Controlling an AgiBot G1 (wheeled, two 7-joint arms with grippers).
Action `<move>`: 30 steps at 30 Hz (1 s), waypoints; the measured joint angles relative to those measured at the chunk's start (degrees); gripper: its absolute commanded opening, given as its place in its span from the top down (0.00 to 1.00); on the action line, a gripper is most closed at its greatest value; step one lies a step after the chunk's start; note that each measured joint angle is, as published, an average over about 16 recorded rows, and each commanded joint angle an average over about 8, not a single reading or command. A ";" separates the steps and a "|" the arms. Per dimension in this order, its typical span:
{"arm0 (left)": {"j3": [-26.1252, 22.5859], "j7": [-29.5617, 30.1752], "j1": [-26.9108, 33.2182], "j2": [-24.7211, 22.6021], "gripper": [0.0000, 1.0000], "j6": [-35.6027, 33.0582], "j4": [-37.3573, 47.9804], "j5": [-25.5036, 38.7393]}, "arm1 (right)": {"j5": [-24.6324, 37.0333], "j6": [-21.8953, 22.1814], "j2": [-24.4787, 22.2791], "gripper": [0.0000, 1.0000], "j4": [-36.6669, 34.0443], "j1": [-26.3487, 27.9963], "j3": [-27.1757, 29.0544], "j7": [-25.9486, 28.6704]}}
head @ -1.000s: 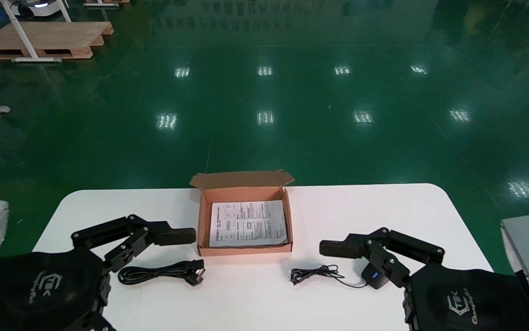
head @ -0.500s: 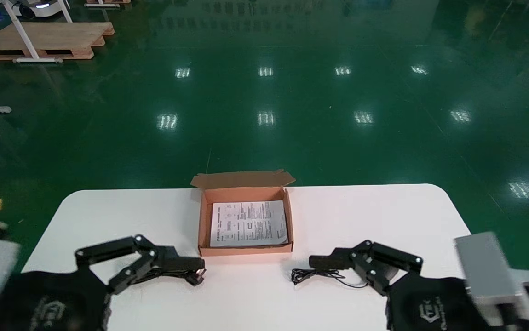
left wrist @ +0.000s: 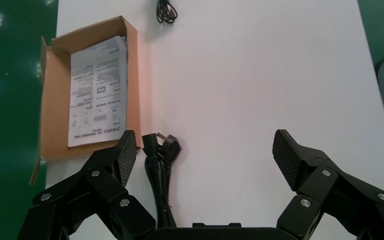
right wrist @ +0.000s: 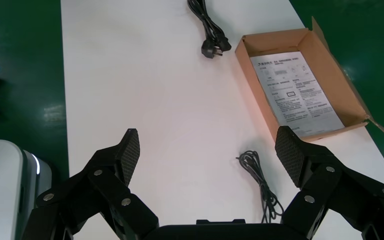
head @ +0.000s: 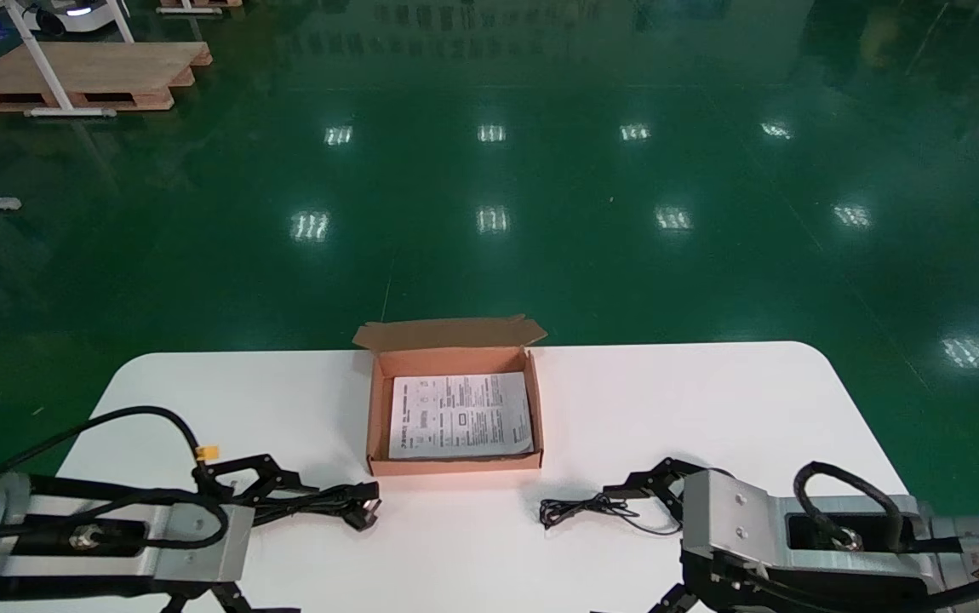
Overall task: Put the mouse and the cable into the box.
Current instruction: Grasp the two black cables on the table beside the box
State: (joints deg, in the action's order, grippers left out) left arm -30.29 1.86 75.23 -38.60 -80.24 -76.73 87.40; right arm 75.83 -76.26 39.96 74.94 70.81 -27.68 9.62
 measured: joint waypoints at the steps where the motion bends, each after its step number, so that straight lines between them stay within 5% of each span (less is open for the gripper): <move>1: -0.11 -0.01 0.03 -0.08 0.00 0.08 0.01 0.23 | 0.25 0.08 0.06 0.00 0.00 0.08 -0.10 0.02; 13: -1.82 -0.19 -1.62 -2.36 0.00 4.21 2.37 6.73 | 2.67 1.17 0.39 0.00 -0.05 -1.53 -1.33 2.40; 30: -6.80 3.94 -1.10 -14.76 0.00 20.08 17.38 27.09 | 4.06 2.99 -1.73 0.00 1.48 -4.75 -1.66 5.52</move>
State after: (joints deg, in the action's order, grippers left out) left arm -37.09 5.80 74.13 -53.36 -60.16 -59.35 114.49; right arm 79.88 -73.27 38.23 76.42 66.05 -29.34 15.14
